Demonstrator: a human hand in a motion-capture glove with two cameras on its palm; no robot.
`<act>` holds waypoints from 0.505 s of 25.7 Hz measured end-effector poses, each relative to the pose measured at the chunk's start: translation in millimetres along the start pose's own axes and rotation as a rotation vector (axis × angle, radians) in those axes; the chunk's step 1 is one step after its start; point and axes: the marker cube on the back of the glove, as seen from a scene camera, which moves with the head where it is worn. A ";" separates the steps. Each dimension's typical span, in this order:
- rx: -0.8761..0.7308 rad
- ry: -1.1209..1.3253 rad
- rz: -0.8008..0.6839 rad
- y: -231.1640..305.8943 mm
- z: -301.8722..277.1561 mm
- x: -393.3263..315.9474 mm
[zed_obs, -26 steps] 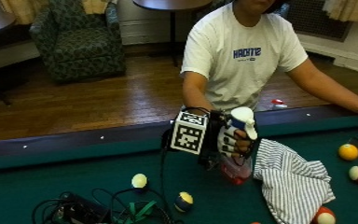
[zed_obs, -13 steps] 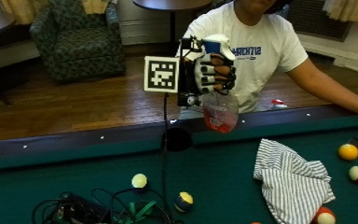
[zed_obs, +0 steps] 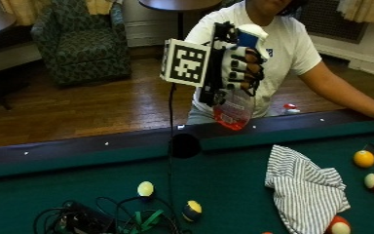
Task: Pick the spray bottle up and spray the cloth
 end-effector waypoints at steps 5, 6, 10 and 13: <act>-0.170 0.073 0.136 -4.8 38.8 15.0; -0.202 0.086 0.164 -3.7 46.8 19.4; -0.329 0.156 0.266 6.4 78.1 41.1; -0.431 0.232 0.333 18.0 100.7 57.4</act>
